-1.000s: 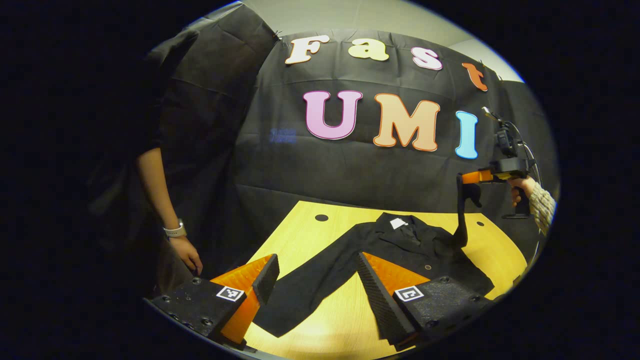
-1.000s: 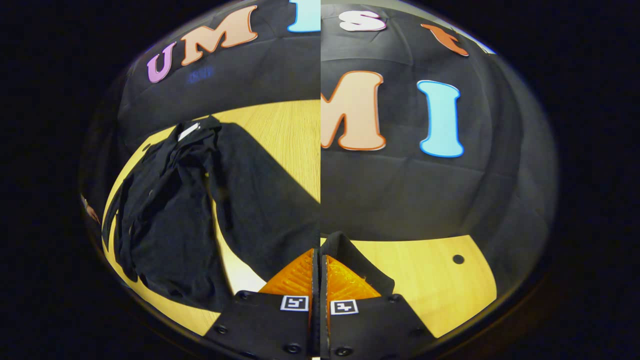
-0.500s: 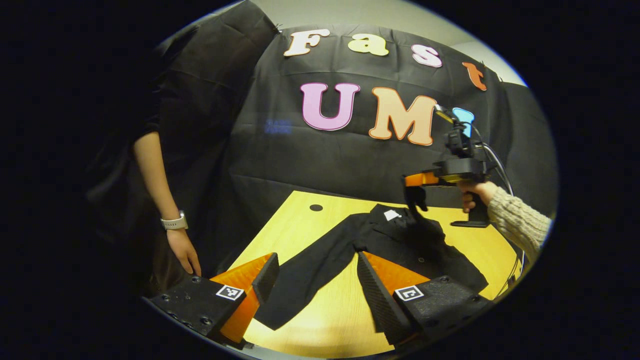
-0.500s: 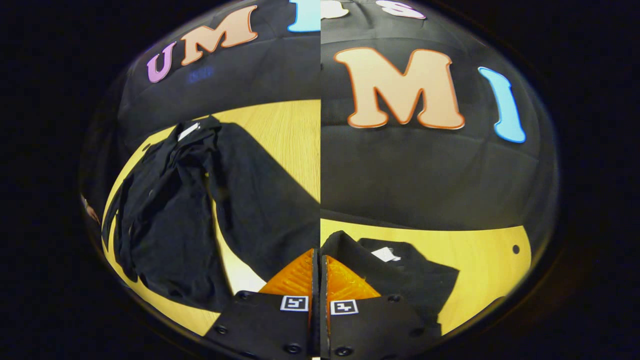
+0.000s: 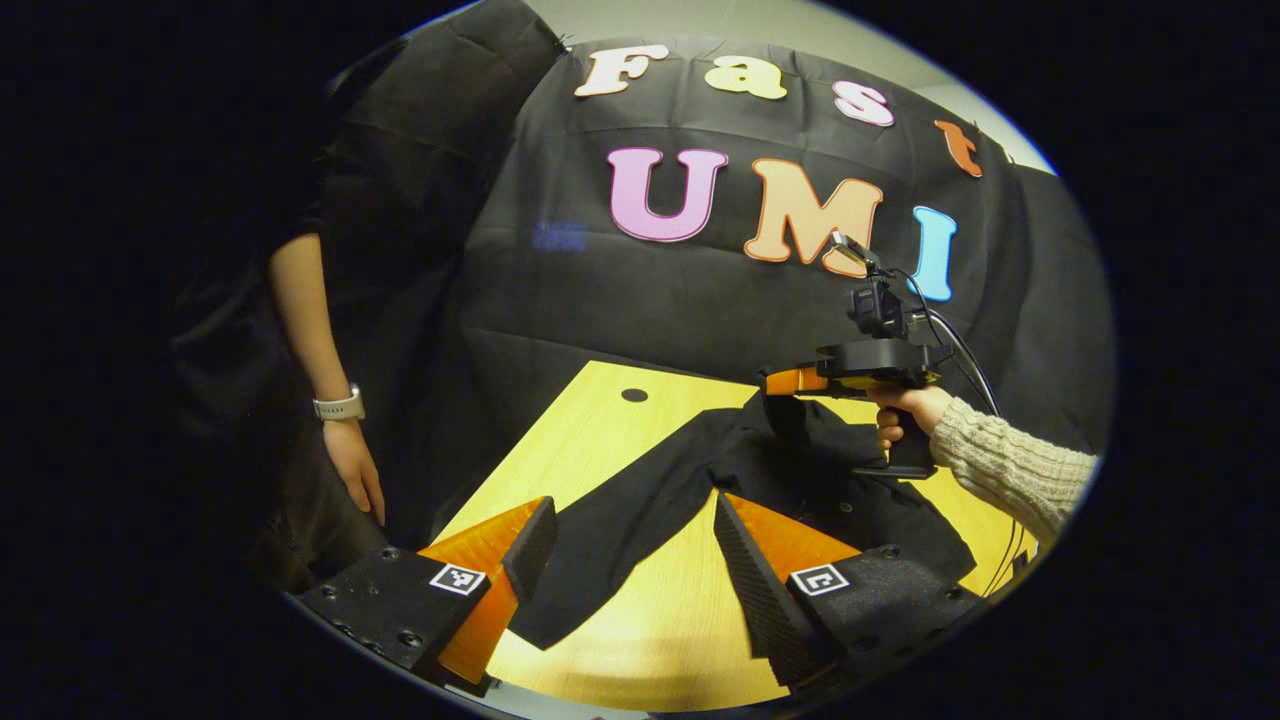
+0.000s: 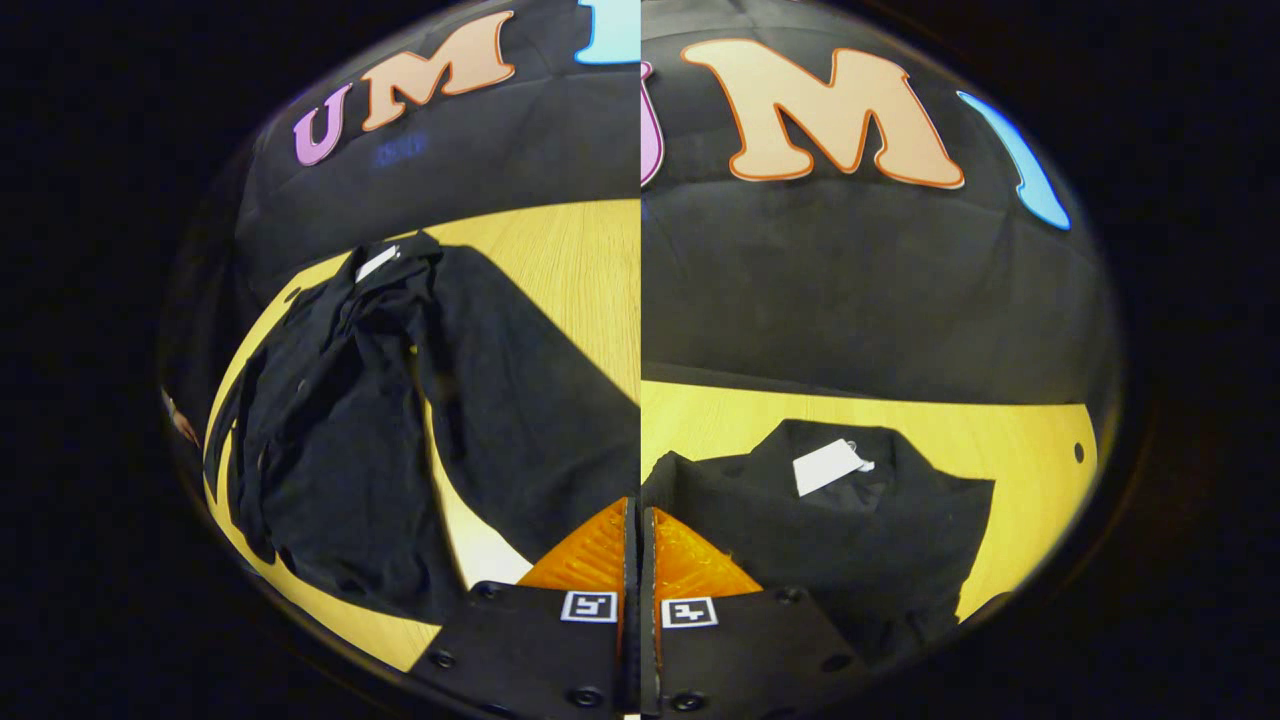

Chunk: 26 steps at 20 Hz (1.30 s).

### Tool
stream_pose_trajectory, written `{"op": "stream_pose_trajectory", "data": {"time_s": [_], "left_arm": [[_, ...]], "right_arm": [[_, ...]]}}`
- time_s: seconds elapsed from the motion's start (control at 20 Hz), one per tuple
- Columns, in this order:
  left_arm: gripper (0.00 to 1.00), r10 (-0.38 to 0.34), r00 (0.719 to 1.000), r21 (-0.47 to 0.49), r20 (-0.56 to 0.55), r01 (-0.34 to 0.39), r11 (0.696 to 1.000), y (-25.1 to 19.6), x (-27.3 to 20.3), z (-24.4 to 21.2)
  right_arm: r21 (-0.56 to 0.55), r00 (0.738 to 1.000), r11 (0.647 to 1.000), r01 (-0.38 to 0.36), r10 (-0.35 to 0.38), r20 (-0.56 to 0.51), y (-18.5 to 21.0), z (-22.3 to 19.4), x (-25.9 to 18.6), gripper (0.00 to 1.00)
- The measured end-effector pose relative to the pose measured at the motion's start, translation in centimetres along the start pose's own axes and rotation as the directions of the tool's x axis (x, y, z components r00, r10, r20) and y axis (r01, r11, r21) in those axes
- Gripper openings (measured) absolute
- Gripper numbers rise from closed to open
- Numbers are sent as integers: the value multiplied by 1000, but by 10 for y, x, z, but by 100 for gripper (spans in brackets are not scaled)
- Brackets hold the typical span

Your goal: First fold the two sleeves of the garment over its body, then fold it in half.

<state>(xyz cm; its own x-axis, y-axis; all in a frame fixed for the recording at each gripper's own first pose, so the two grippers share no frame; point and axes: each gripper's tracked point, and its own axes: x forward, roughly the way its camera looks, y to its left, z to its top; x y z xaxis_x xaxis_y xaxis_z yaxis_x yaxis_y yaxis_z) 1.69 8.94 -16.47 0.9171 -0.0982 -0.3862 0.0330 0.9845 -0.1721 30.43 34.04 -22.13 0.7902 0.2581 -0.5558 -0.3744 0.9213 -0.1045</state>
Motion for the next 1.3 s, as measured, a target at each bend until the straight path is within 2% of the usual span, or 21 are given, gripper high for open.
{"op": "stream_pose_trajectory", "data": {"time_s": [0.35,0.6,0.65,0.75,0.85,0.9,1.3], "left_arm": [[95,43,999,-28,-14,-44,999,16,3,-14],[95,33,999,-42,-33,-35,999,14,11,-24],[95,33,999,-47,-36,-35,998,14,12,-26],[95,32,999,-57,-41,-34,998,12,14,-28],[95,23,999,-61,-45,-25,998,9,14,-32],[95,18,999,-63,-45,-21,998,8,17,-33],[95,53,996,-24,-76,-54,998,25,33,-48]], "right_arm": [[21,999,1000,9,-8,-42,2,-14,6,3],[24,999,1000,7,-6,-42,2,-13,6,7],[19,999,1000,-13,14,-42,4,-13,8,2],[10,999,1000,-28,29,-46,8,-16,6,2],[-17,999,1000,-15,14,-45,3,-19,-3,2],[-31,999,1000,-1,0,-35,0,-15,-3,53],[21,998,1000,13,-15,56,-26,7,-47,53]]}}
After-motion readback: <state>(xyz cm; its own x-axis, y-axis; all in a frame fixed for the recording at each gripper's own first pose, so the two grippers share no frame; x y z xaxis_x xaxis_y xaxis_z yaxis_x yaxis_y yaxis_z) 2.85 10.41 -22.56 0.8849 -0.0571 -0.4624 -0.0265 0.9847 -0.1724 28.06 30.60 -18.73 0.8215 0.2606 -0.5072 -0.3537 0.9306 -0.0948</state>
